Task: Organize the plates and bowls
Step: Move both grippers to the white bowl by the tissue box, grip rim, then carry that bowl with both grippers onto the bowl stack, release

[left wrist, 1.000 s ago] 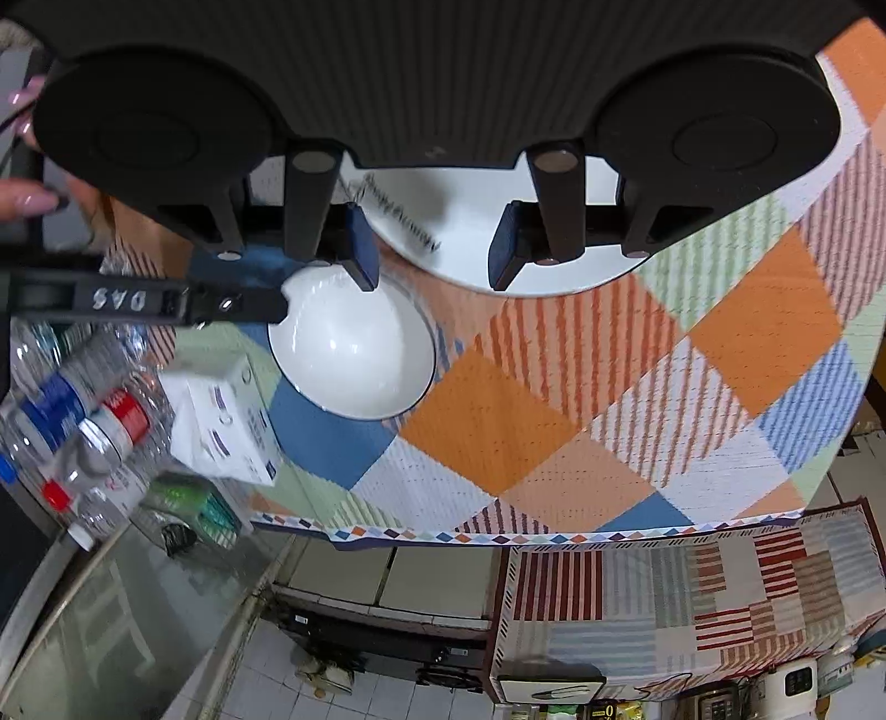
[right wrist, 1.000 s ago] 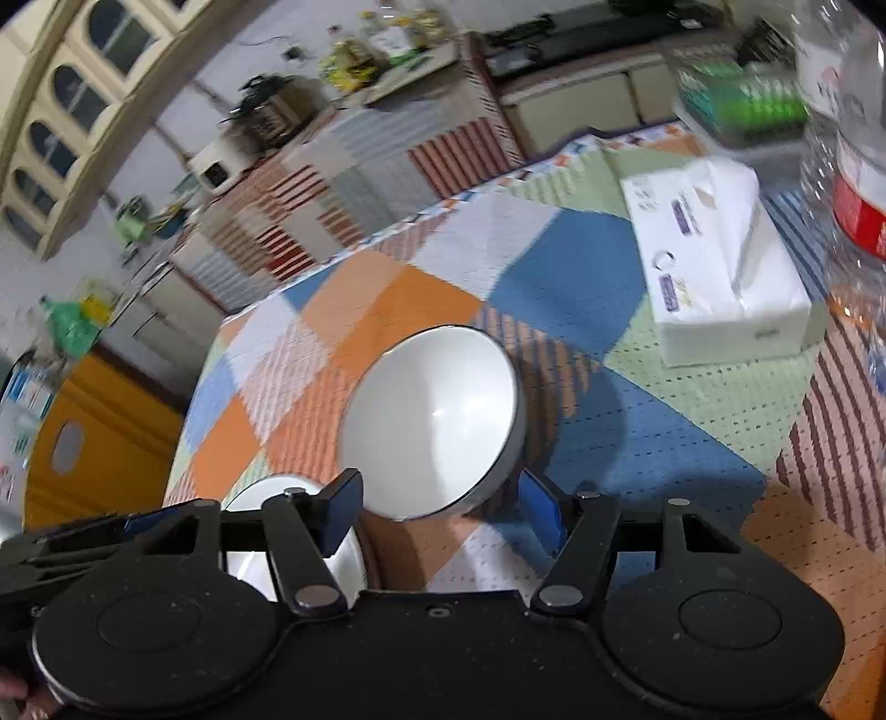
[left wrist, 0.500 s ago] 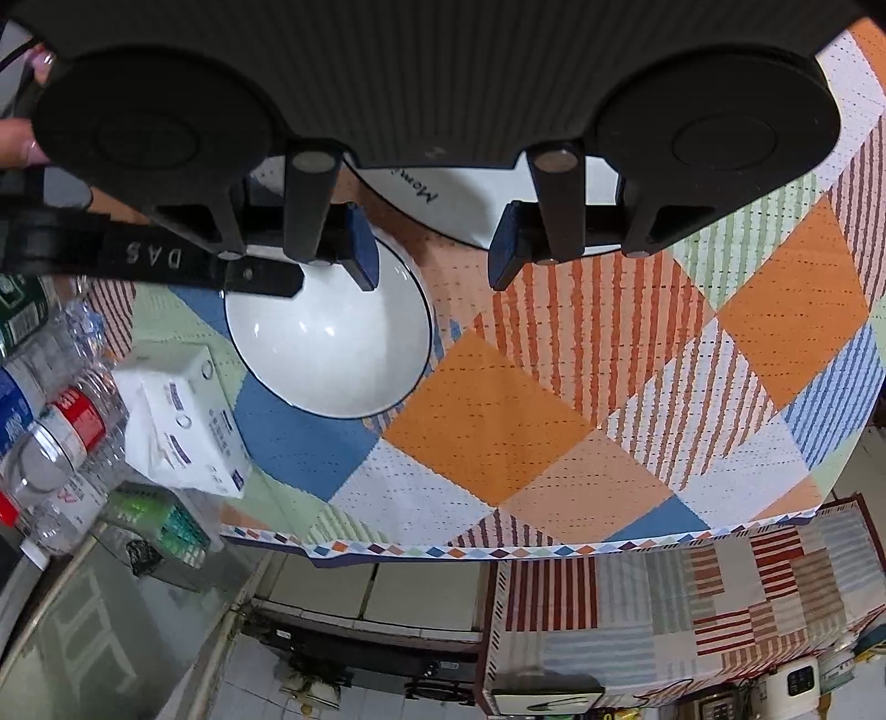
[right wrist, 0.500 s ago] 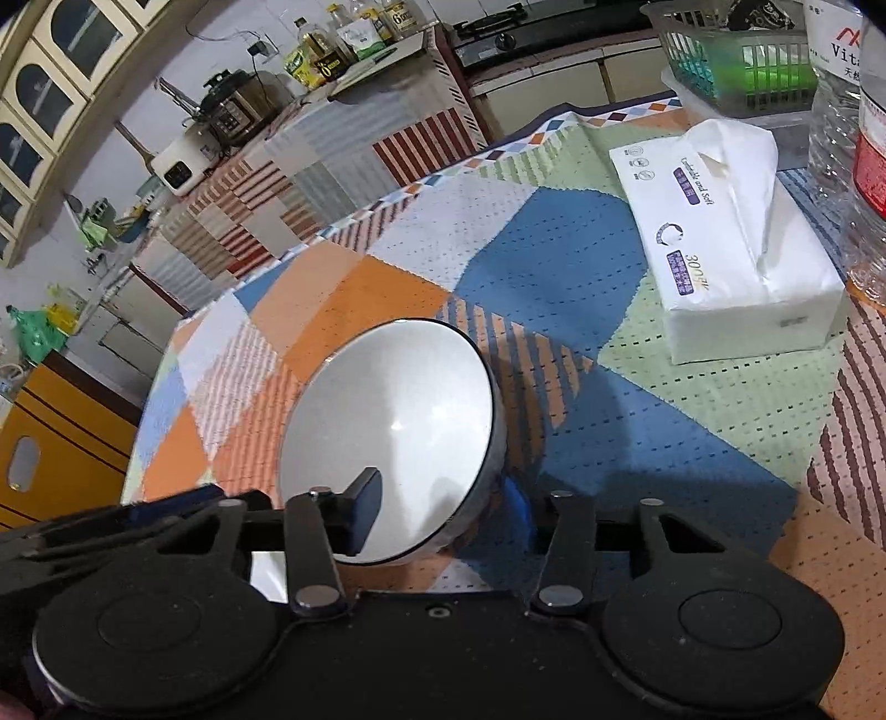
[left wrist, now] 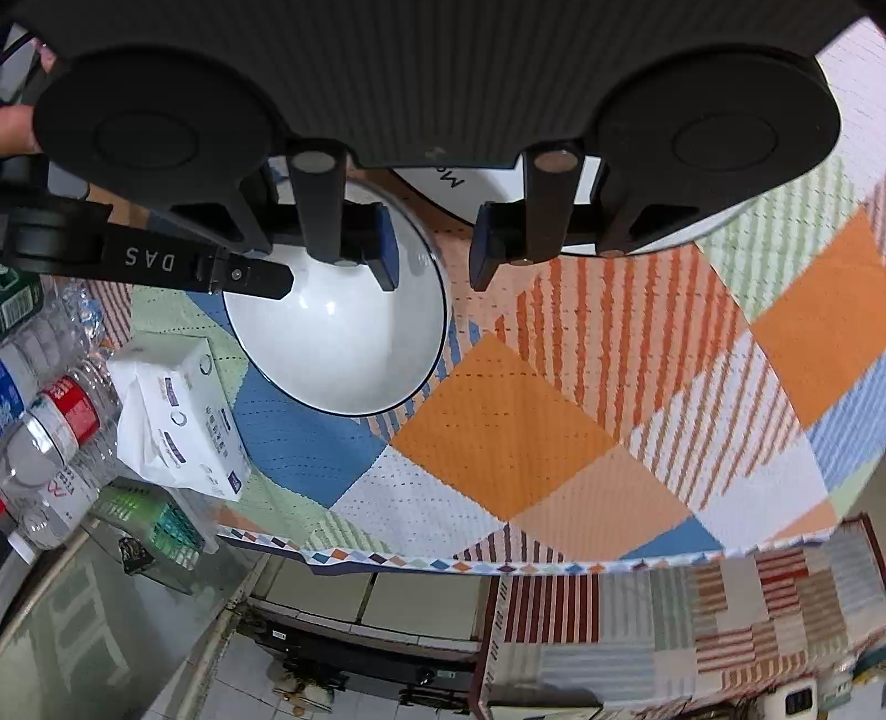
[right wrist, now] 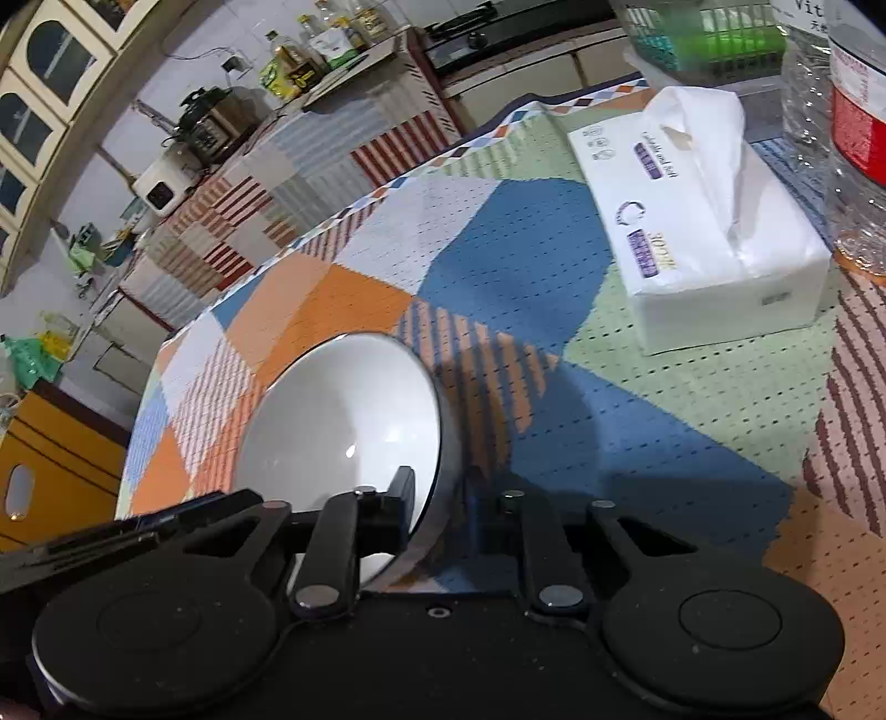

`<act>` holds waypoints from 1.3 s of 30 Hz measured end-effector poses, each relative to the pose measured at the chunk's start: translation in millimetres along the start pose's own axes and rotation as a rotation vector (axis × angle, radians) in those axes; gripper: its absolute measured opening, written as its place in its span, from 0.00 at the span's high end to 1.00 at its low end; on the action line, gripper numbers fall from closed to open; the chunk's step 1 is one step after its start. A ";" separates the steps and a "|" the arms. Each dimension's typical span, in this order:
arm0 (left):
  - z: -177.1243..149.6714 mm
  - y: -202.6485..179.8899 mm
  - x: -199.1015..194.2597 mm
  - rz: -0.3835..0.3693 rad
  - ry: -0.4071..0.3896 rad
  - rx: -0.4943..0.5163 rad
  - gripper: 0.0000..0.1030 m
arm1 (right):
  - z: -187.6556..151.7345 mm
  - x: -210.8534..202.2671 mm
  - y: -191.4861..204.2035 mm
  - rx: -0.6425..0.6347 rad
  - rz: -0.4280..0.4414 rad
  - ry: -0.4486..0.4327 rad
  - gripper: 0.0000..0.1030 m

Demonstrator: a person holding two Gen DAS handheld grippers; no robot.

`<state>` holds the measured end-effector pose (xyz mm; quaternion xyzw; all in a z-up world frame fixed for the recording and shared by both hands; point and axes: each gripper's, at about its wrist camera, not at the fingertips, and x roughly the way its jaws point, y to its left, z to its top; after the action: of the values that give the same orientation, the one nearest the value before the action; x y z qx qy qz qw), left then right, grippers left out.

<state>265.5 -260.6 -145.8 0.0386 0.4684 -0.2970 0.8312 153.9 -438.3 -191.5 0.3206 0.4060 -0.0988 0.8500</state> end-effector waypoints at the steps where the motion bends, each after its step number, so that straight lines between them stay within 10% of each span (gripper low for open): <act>1: -0.5 1.3 2.4 -0.002 0.005 -0.018 0.80 | 0.9 0.9 0.2 0.000 -0.005 0.000 0.83; 22: -29.8 6.5 -104.9 -0.059 0.159 -0.212 0.90 | -9.1 -78.8 29.3 -0.136 0.124 0.076 0.87; 39: -110.6 23.0 -209.3 0.023 0.295 -0.273 0.91 | -89.1 -152.7 85.7 -0.285 0.217 0.201 0.87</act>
<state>113.6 -108.0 -44.6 -0.0260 0.6207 -0.2121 0.7543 35.4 -330.3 -78.0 0.2472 0.4619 0.0843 0.8476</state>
